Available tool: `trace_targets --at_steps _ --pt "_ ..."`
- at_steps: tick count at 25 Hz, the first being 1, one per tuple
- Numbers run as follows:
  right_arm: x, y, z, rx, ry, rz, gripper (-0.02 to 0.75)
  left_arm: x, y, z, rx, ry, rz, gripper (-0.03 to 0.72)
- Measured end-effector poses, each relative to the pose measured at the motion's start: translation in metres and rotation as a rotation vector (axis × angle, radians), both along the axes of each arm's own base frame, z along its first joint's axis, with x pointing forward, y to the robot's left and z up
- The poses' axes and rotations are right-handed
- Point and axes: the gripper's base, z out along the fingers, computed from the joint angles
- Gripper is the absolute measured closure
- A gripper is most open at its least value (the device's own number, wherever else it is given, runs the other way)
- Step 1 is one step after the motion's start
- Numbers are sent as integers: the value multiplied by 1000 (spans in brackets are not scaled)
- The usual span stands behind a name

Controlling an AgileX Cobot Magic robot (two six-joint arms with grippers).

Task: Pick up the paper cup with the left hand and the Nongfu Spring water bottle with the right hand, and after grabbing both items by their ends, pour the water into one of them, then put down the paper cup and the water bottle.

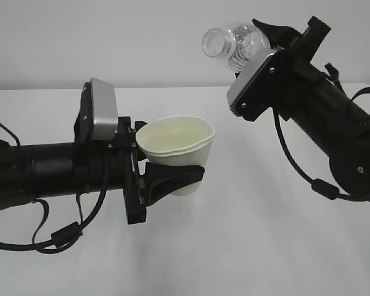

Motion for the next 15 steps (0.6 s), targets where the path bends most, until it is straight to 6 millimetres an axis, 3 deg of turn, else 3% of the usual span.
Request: trace_targets --at_steps 15 --pt "2 -6 0 146 55 -44 265 0 0 0 0 0 0 270"
